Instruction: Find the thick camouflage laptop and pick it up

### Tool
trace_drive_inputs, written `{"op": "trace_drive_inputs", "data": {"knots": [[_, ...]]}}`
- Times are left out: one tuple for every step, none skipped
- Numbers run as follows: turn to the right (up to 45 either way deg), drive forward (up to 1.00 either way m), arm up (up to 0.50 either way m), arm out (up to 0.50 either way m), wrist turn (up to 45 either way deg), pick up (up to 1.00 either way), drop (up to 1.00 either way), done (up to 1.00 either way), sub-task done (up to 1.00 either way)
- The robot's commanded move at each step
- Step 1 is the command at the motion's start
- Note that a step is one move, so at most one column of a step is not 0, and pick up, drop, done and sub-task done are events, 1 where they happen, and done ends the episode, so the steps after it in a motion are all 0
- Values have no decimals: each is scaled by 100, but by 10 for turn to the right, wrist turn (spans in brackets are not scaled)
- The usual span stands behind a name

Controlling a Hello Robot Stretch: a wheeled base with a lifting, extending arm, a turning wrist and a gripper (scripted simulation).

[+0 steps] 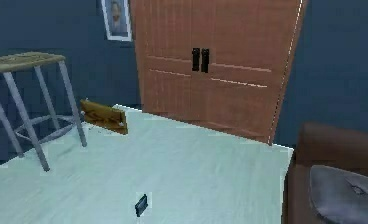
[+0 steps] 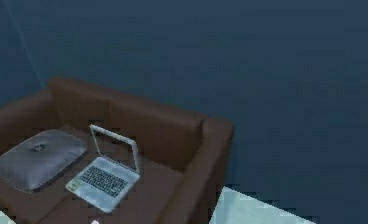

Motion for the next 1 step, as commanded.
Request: {"op": "trace_drive_inputs", "data": {"knots": [[0, 5, 0, 0, 0, 0, 0, 0, 0]]}}
